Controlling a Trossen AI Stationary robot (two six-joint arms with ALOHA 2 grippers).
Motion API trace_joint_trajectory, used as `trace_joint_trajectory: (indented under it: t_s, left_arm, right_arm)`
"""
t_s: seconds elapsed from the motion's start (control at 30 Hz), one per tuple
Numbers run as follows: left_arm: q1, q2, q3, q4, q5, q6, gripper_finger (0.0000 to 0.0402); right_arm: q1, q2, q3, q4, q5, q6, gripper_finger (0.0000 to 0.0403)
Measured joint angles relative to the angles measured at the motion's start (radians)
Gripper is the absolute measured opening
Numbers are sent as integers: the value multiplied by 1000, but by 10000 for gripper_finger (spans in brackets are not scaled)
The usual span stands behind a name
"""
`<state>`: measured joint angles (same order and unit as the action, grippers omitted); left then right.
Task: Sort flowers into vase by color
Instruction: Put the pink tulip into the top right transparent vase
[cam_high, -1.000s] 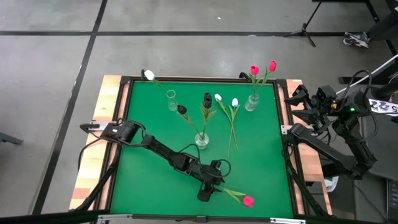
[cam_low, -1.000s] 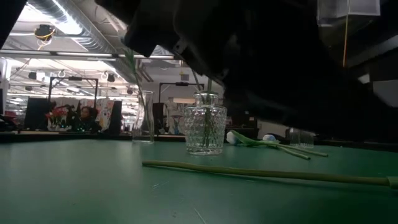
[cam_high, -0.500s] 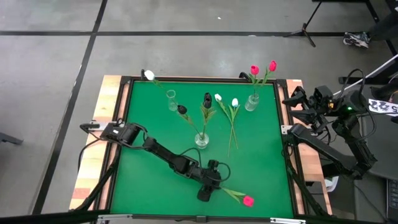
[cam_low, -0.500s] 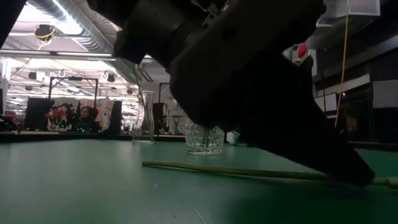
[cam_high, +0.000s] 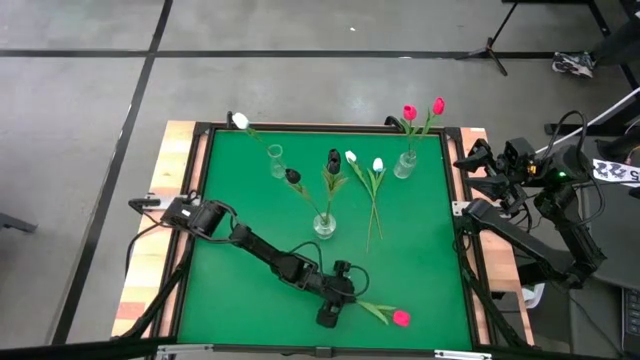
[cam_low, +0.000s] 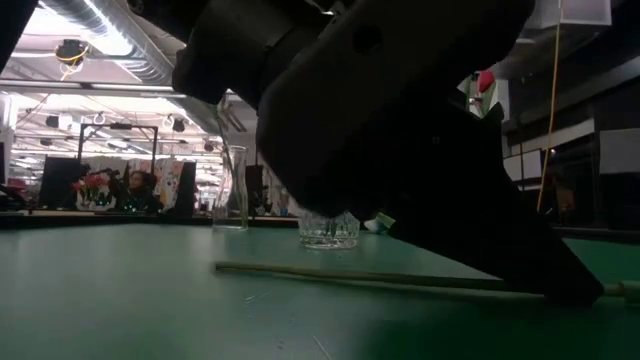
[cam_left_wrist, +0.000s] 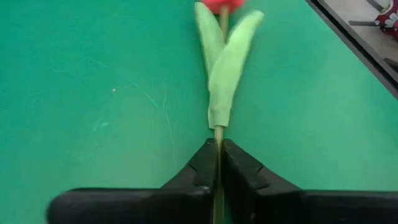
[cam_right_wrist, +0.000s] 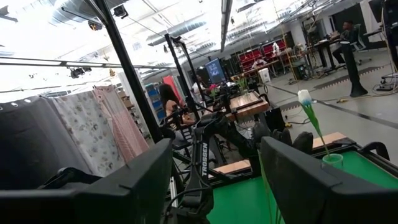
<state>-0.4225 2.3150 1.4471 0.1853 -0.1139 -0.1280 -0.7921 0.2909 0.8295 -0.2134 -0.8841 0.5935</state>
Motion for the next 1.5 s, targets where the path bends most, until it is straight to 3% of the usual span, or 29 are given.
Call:
trace_joint_trajectory:
  t_s: [0.43,0.73,0.9,1.2,1.5]
  left_arm:
    - [-2,5,77,-25,-49,-175,3]
    - [-3,-35,169,-10,-204,-177,1]
    - [11,-118,170,-2,-336,-97,1]
    - [63,-299,170,78,-473,190,0]
    - [164,-452,171,309,-484,378,0]
  right_arm:
    - [0,0,0,2,0,4,245]
    - [0,1,68,34,-3,4,245]
    - [0,0,167,33,8,-6,245]
    - [0,0,251,-17,85,-90,245]
    - [0,3,249,-254,226,-240,245]
